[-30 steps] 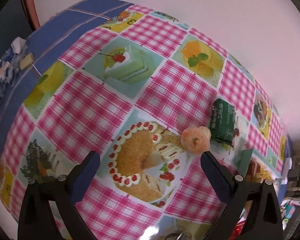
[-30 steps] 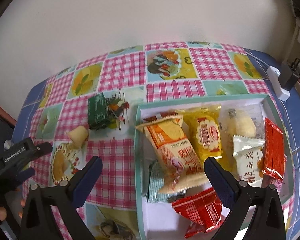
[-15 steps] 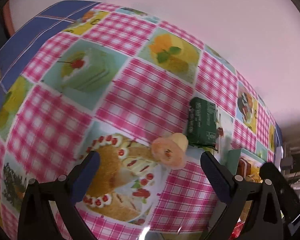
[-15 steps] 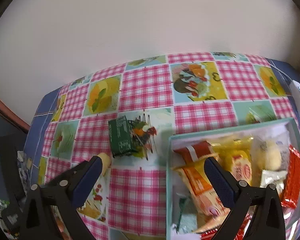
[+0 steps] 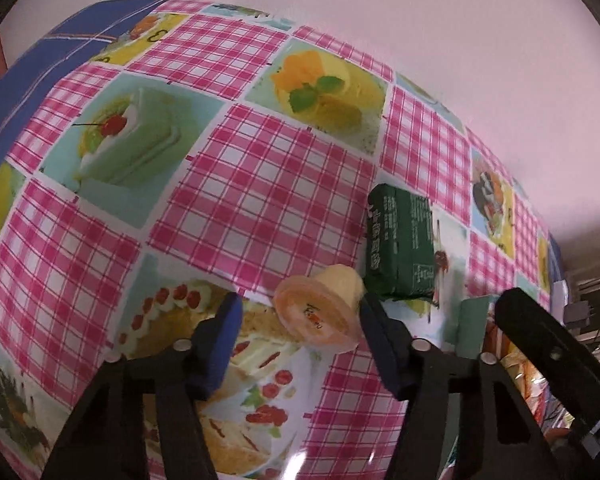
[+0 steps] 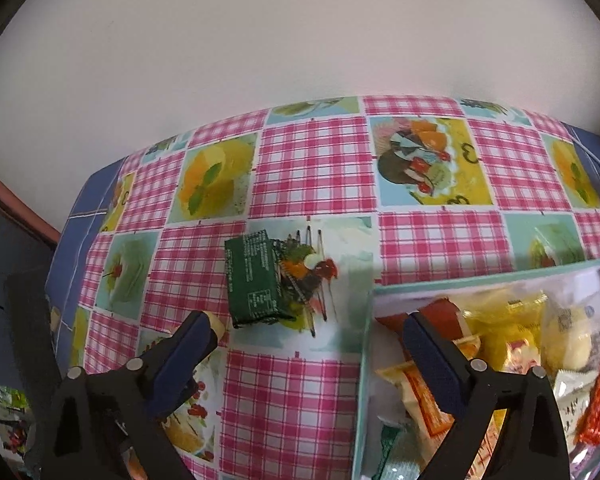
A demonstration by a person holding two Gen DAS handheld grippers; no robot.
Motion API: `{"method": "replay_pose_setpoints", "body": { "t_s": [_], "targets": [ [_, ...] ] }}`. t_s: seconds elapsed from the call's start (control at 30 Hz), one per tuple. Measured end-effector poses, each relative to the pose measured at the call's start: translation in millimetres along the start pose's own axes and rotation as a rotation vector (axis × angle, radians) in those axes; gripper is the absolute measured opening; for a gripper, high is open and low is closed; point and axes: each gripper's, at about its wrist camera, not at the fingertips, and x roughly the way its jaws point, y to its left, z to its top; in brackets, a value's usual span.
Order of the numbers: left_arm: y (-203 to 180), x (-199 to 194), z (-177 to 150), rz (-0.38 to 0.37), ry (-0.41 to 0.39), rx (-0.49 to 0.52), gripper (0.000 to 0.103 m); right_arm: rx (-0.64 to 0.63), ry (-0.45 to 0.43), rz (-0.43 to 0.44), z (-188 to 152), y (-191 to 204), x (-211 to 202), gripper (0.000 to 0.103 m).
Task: Organize snacks
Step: 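Grasp the Swiss roll with the left gripper while the right grasps the green pack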
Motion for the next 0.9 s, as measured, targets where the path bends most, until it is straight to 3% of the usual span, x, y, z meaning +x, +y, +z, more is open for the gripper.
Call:
{"method": "replay_pose_setpoints", "body": {
  "t_s": [0.13,0.37,0.6,0.77,0.9],
  "targets": [
    [7,-4,2,0.019,-0.006,-0.009,0.047,-0.032,0.015,-0.010,6,11,12,0.089],
    [33,-14,7,0.076,-0.028,-0.074,0.047,-0.080,0.053,-0.031,11,33,37,0.080],
    [60,-23,9,0.087,-0.034,-0.135,0.047,-0.112,0.094,-0.065,14,48,64,0.069],
    [68,-31,5,0.091,-0.032,-0.132,0.047,-0.134,0.100,-0.093,14,53,74,0.048],
    [60,-25,9,0.113,-0.030,-0.109,0.047,-0.157,0.095,-0.105,11,56,79,0.043]
  ]
}}
